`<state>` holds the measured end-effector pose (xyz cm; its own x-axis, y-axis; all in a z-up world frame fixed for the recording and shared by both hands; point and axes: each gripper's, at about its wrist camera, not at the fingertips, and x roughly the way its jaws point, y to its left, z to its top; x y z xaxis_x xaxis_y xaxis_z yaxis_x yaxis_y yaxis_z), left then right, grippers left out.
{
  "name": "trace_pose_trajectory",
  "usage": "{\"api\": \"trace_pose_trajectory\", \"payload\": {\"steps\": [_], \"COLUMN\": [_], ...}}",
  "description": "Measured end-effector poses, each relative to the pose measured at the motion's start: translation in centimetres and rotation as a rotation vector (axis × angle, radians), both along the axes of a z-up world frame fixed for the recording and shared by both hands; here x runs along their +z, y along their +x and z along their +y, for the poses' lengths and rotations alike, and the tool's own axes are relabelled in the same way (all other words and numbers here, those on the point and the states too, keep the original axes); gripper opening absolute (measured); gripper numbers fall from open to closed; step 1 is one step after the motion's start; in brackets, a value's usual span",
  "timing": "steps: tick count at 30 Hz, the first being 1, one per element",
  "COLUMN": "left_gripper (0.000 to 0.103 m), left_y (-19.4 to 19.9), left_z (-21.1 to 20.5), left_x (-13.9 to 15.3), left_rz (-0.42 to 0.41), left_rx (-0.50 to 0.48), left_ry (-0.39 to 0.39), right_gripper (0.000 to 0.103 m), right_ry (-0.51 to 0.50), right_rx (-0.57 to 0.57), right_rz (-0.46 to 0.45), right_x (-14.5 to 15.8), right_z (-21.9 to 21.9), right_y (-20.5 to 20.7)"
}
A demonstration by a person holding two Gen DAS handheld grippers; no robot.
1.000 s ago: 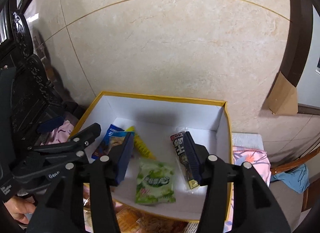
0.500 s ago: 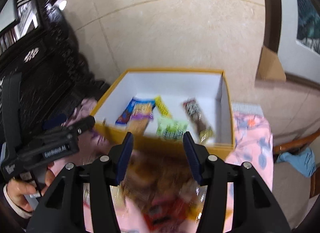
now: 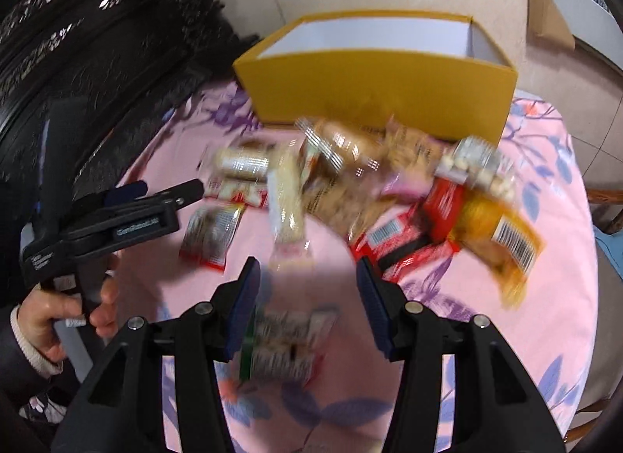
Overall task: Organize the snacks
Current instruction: 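Move both tools back over the remaining snacks, then grasp the white-red wafer packet with the left tool while the right tool grasps the green-edged packet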
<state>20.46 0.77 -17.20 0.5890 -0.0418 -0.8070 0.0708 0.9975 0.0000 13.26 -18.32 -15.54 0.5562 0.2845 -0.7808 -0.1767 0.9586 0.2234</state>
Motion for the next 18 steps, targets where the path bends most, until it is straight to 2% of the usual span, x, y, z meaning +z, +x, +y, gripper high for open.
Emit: {"api": "trace_pose_trajectory", "payload": {"steps": [6,11,18], "left_gripper": [0.098,0.098,0.098], "left_y": [-1.0,-1.0,-0.8], "left_z": [0.2,0.1,-1.3], "left_x": [-3.0,-4.5,-6.3], "left_rz": [0.026,0.042,0.053], "left_rx": [-0.046,-0.056,-0.113], "left_ry": [0.016,0.000,0.024], "right_gripper": [0.053,0.053,0.053], "right_ry": [-0.027,-0.068,-0.111], "right_rx": [0.037,0.086,0.132], "right_rz": [0.043,0.056,0.094], "right_x": [-2.4,-3.6,-5.6], "right_z": [1.2,2.5,3.9], "right_y": [-1.2,-1.6,-1.3]}}
